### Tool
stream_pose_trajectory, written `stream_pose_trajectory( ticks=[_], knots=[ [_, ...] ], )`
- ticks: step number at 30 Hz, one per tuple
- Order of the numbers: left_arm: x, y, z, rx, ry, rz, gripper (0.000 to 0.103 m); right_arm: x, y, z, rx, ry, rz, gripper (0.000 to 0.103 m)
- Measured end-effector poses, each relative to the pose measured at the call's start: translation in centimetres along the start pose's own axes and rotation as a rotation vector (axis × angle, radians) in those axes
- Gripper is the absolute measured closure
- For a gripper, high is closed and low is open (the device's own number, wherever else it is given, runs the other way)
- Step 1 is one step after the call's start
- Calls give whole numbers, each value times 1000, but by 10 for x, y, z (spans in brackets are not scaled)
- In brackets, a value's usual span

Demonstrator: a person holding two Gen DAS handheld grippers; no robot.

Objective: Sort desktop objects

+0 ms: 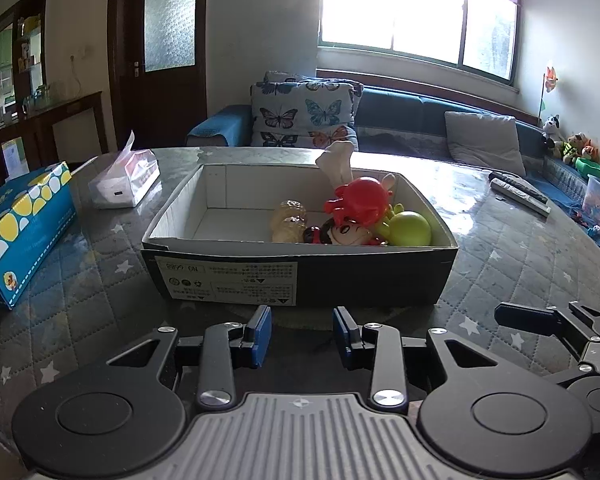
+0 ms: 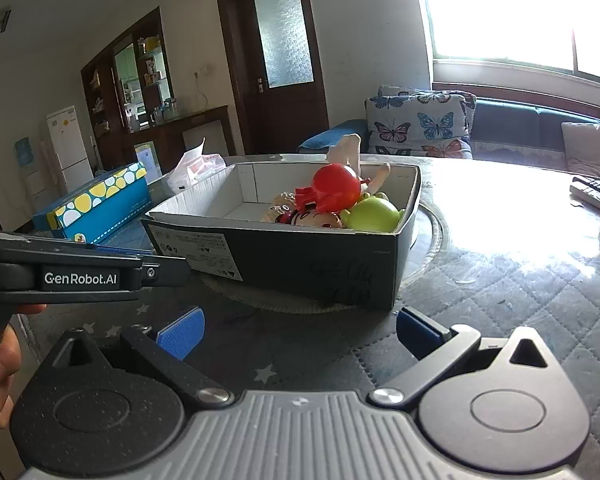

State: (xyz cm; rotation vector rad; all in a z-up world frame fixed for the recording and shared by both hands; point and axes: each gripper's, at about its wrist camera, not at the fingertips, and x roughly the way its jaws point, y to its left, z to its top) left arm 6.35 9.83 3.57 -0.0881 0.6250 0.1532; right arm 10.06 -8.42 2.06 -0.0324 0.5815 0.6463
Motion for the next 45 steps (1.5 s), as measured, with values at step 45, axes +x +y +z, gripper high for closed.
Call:
stream_pose_trajectory(
  ticks=[45],
  knots=[
    [29,4,13,16,58,23,66,36,-9,9,25,100,-13,0]
  ],
)
